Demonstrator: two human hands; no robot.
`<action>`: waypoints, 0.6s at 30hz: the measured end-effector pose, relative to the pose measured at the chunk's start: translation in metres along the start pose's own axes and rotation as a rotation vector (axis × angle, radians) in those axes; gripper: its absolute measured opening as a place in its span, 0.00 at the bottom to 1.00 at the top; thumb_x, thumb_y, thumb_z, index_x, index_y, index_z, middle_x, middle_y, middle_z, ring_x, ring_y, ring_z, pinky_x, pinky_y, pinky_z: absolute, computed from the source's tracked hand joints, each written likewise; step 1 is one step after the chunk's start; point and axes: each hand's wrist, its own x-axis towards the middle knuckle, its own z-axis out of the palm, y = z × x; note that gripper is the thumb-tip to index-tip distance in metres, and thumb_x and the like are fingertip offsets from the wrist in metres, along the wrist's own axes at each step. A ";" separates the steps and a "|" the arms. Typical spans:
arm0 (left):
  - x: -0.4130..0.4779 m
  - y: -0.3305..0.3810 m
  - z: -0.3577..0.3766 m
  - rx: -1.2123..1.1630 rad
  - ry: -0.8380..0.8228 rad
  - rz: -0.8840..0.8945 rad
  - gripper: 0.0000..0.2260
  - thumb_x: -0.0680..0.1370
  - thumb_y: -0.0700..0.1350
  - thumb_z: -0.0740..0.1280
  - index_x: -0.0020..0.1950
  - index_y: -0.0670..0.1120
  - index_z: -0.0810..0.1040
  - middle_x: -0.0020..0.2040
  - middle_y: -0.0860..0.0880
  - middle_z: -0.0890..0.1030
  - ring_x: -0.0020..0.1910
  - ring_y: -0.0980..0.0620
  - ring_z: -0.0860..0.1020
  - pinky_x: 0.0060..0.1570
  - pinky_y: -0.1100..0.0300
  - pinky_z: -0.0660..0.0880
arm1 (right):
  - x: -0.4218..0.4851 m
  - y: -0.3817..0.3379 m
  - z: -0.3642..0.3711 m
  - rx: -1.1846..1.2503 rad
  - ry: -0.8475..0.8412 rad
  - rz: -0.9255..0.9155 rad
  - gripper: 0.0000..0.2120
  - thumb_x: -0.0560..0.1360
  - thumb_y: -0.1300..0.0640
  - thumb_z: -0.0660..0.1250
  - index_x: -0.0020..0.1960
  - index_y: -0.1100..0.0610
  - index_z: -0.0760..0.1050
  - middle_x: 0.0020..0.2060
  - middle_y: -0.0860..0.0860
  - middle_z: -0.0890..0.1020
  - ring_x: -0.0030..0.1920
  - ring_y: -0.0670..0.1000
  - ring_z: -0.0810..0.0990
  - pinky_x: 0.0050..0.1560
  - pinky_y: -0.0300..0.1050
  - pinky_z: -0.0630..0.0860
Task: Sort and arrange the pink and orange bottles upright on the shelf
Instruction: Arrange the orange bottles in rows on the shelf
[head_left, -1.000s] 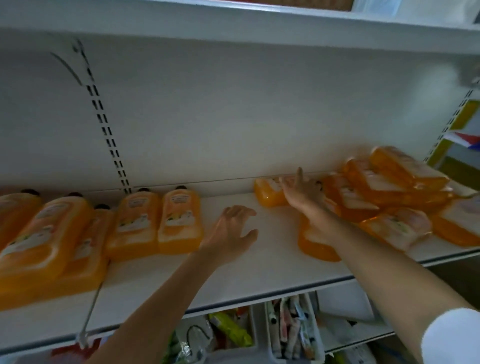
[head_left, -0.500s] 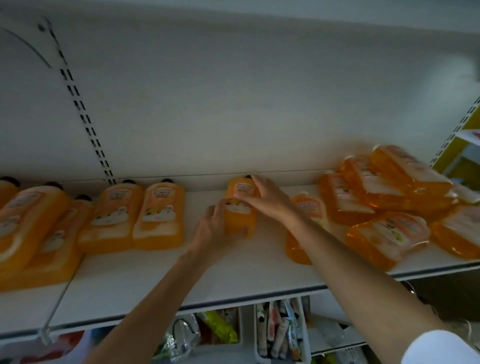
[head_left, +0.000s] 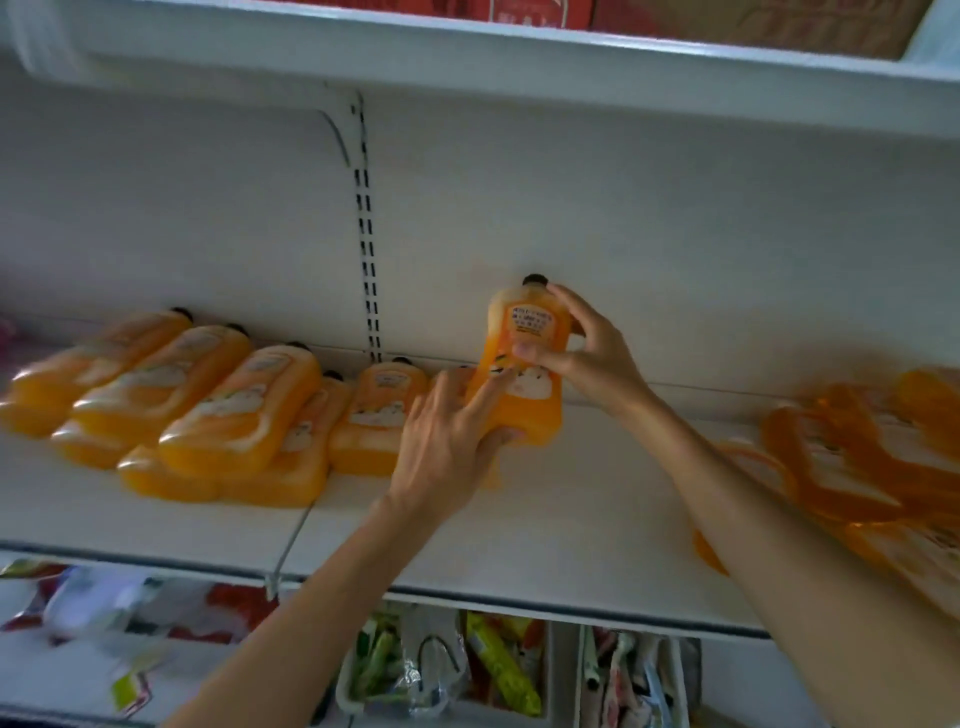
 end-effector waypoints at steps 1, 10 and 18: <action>-0.005 -0.013 -0.009 0.058 -0.005 -0.016 0.24 0.76 0.63 0.53 0.67 0.53 0.65 0.52 0.42 0.76 0.45 0.42 0.77 0.42 0.51 0.73 | 0.003 -0.010 0.016 0.002 -0.014 -0.028 0.38 0.67 0.47 0.75 0.72 0.48 0.63 0.68 0.46 0.70 0.66 0.45 0.67 0.60 0.37 0.65; -0.047 -0.090 -0.070 0.352 -0.111 -0.126 0.23 0.74 0.63 0.54 0.65 0.55 0.67 0.54 0.45 0.81 0.59 0.40 0.73 0.62 0.42 0.64 | 0.012 -0.043 0.136 -0.041 -0.182 -0.088 0.28 0.71 0.44 0.70 0.68 0.50 0.69 0.65 0.46 0.73 0.63 0.44 0.70 0.60 0.40 0.69; -0.024 -0.089 -0.083 0.412 -0.267 -0.223 0.24 0.77 0.59 0.59 0.71 0.56 0.60 0.68 0.47 0.68 0.68 0.43 0.62 0.68 0.46 0.58 | 0.025 -0.055 0.147 -0.187 -0.180 -0.014 0.24 0.75 0.47 0.66 0.69 0.53 0.69 0.67 0.51 0.73 0.67 0.51 0.70 0.62 0.43 0.68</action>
